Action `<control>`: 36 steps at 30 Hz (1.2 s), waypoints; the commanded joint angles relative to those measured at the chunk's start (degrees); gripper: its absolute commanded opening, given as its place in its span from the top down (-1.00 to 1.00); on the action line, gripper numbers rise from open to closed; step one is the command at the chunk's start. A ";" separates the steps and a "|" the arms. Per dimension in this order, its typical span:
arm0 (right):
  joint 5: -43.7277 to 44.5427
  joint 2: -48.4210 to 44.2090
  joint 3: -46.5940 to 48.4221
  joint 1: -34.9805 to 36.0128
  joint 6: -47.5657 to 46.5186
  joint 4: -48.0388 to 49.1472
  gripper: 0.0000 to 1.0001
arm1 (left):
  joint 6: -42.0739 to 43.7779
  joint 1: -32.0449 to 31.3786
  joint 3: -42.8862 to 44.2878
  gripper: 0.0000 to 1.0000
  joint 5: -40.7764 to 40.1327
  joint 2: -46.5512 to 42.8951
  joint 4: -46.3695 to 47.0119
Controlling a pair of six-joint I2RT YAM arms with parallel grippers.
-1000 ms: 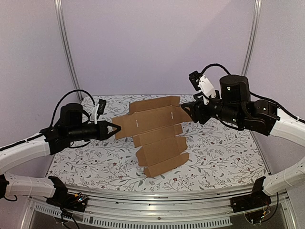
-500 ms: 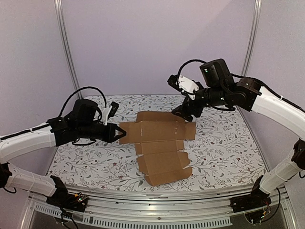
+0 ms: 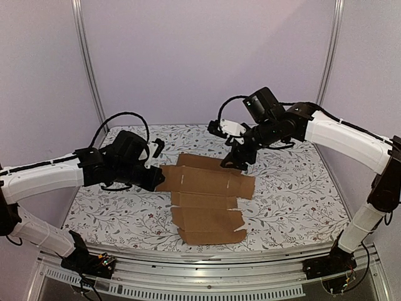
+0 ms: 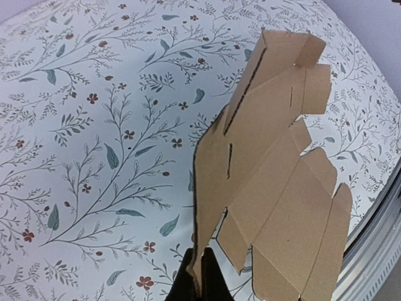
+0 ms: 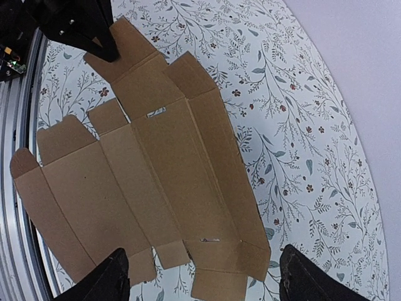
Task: Fold the paper box
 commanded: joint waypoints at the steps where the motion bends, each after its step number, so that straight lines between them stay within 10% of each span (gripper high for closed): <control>1: -2.52 2.92 2.75 -1.73 -0.74 -1.11 -0.56 | 2.23 -2.70 2.03 1.00 -6.61 1.17 -1.72; 36: -11.59 16.78 8.17 -4.59 -1.17 -1.88 0.10 | 4.36 -6.79 2.09 1.00 -15.21 1.94 -0.87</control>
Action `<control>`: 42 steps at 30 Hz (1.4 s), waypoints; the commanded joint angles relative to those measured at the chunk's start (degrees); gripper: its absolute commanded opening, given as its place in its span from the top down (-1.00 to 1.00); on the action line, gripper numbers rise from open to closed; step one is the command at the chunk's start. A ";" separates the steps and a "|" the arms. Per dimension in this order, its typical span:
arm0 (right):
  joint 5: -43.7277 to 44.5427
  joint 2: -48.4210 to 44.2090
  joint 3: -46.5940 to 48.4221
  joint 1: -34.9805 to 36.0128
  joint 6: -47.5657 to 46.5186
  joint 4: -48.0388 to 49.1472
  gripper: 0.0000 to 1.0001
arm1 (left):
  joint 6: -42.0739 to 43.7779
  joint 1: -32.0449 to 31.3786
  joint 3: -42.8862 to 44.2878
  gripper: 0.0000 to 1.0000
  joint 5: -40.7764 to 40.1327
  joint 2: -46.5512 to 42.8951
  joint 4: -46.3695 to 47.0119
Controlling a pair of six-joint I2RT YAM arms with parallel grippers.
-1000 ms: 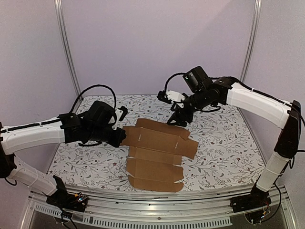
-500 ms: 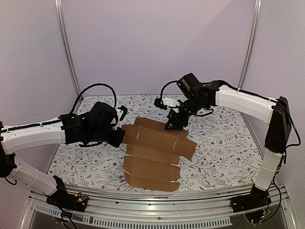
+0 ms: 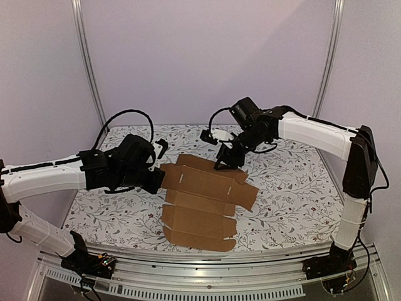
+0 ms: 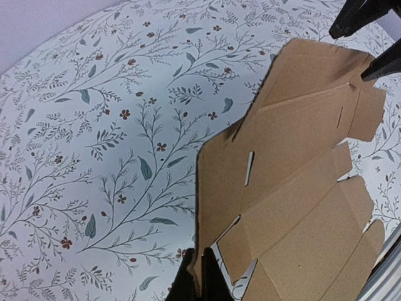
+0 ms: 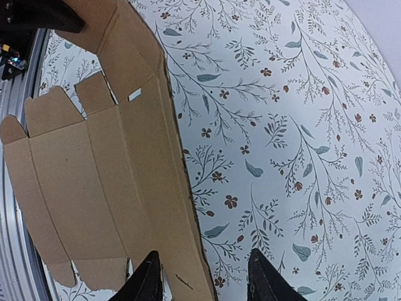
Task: Fold the paper box
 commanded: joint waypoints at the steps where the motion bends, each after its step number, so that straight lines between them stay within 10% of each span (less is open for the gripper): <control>1: -2.27 1.72 1.34 -0.36 -0.37 -0.93 0.13 | 0.77 -0.97 0.77 1.00 -0.96 0.38 0.39; 16: -3.33 2.44 1.98 -0.33 -1.28 -1.29 1.00 | 0.64 -0.97 0.64 1.00 -1.66 0.35 0.35; 21: -2.89 1.50 1.14 0.05 -2.37 -1.66 1.00 | -0.17 -0.97 0.83 0.96 -2.88 0.33 -0.11; 32: 1.78 -3.42 -3.90 2.16 -0.54 1.18 1.00 | -5.06 1.10 -1.61 0.08 -5.20 0.45 -0.51; 42: 7.04 -7.54 -9.53 6.01 1.84 4.52 1.00 | -7.76 5.36 -2.60 0.02 0.80 1.02 1.63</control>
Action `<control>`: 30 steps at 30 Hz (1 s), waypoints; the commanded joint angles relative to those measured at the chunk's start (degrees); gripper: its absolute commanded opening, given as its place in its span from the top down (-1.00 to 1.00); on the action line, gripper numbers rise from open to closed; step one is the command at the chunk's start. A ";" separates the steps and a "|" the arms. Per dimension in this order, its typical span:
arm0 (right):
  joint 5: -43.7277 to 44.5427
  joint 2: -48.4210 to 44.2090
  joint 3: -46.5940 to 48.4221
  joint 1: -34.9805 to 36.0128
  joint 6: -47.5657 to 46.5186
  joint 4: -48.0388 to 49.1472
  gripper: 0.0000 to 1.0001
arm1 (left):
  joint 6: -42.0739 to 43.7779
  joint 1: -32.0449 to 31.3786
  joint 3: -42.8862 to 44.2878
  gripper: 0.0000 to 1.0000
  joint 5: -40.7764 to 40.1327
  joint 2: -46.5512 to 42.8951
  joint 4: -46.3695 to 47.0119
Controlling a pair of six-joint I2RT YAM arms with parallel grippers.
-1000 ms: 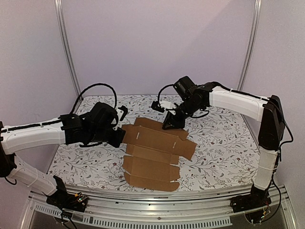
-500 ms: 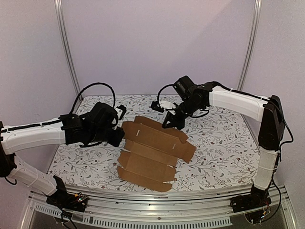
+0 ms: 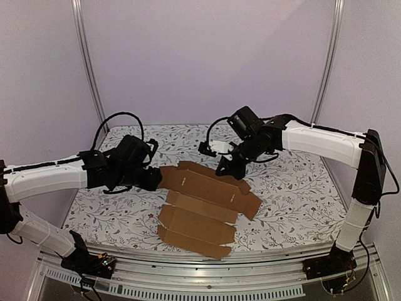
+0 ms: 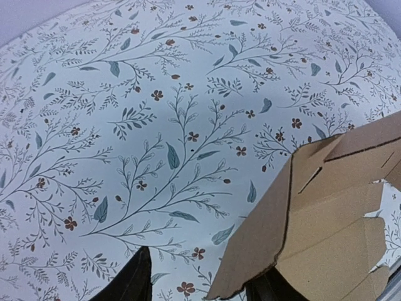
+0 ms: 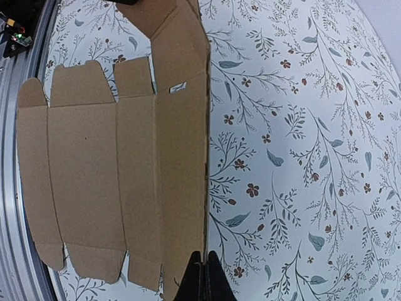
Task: Fold the paper box
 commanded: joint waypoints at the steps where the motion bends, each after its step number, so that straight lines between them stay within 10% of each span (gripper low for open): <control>1: 3.99 -3.34 -2.82 2.08 1.69 2.77 1.00 | -1.76 1.46 -0.52 0.02 2.99 0.92 1.59; 24: 18.86 -4.15 -6.11 7.61 3.89 6.27 1.00 | -1.48 3.79 6.14 -0.07 13.37 -7.97 -1.18; 30: 19.43 -4.14 -6.00 8.20 4.53 6.85 1.00 | -2.50 4.90 8.51 0.89 18.77 -3.83 1.34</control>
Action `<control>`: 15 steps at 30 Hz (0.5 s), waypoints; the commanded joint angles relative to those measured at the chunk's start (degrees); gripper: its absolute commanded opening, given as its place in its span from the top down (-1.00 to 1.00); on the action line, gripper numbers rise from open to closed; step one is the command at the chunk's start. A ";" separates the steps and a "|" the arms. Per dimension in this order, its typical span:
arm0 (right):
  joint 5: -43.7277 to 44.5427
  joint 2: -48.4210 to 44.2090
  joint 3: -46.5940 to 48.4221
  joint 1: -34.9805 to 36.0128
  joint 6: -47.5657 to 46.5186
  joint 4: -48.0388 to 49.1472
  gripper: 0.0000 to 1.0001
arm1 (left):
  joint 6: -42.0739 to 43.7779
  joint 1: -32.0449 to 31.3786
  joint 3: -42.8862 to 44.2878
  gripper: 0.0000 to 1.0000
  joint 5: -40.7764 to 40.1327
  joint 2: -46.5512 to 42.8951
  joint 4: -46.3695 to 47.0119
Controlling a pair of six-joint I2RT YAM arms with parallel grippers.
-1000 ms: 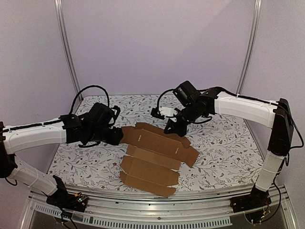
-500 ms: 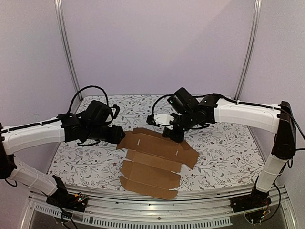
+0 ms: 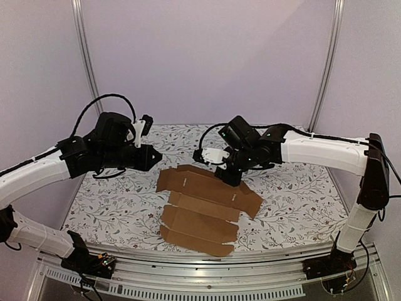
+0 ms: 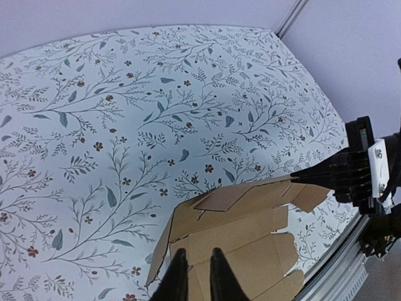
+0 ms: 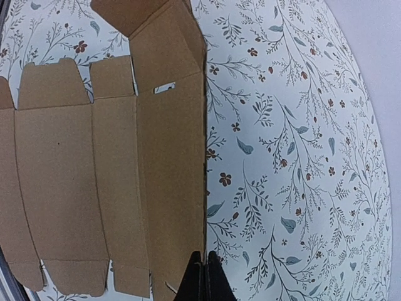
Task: Fold the paper box
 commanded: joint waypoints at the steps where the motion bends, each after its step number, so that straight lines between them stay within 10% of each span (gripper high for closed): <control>1: 1.39 -0.75 -0.49 0.84 1.38 1.34 1.00 | -0.55 1.62 2.14 1.00 4.33 3.96 0.96; 15: 3.11 -1.14 -0.42 2.17 2.05 2.45 1.00 | -3.03 2.85 7.58 1.00 10.62 13.15 2.14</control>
